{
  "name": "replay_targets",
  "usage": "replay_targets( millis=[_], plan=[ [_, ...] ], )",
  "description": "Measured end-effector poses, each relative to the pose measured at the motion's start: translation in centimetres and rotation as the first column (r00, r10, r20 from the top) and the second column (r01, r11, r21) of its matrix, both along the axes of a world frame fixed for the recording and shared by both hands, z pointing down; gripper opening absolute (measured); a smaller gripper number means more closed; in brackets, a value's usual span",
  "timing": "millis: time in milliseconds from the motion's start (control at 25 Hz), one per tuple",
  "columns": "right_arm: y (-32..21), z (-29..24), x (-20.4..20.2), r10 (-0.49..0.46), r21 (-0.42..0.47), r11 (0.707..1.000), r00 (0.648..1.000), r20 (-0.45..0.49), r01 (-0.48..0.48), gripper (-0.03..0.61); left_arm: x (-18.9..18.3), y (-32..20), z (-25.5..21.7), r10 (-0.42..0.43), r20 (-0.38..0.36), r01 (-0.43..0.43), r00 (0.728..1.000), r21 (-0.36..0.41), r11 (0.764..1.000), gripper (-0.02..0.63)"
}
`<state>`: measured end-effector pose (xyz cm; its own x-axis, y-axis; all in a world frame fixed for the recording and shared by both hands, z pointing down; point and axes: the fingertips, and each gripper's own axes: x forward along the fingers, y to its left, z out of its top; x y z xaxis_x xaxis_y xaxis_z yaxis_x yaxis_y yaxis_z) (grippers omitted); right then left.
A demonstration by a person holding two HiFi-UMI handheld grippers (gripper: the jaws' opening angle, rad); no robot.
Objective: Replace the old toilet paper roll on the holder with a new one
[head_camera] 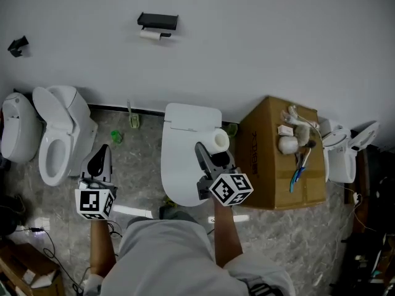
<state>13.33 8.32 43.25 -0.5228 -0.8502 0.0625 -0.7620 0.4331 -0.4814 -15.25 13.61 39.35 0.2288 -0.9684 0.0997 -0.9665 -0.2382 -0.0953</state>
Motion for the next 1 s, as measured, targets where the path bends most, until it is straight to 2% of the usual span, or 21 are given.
replay_targets(
  millis=[160, 480, 680, 840, 1000],
  plan=[
    [-2.9, -0.1, 0.5, -0.010, 0.007, 1.000, 1.000, 0.014, 0.010, 0.305, 0.4, -2.6, -0.3, -0.027, 0.014, 0.027, 1.000, 0.007, 1.000, 0.021],
    [-6.6, -0.2, 1.7, 0.004, 0.005, 1.000, 0.997, 0.074, -0.004, 0.305, 1.3, -6.7, -0.3, -0.022, 0.026, 0.021, 0.999, 0.021, 1.000, 0.021],
    [-9.8, -0.3, 1.9, 0.027, 0.005, 1.000, 0.995, 0.099, -0.027, 0.305, 0.9, -10.6, 0.2, -0.010, 0.004, 0.010, 1.000, 0.033, 0.999, 0.021],
    [-13.6, -0.5, 2.2, 0.066, 0.011, 0.998, 0.995, 0.079, -0.068, 0.305, 0.4, -15.1, 0.5, 0.016, -0.008, -0.016, 1.000, 0.035, 0.999, 0.021],
    [-18.4, 0.3, 1.7, 0.089, -0.017, 0.996, 0.994, 0.060, -0.088, 0.305, -0.4, -20.9, 2.1, 0.041, -0.031, -0.041, 0.999, 0.000, 0.999, 0.021]
  ],
)
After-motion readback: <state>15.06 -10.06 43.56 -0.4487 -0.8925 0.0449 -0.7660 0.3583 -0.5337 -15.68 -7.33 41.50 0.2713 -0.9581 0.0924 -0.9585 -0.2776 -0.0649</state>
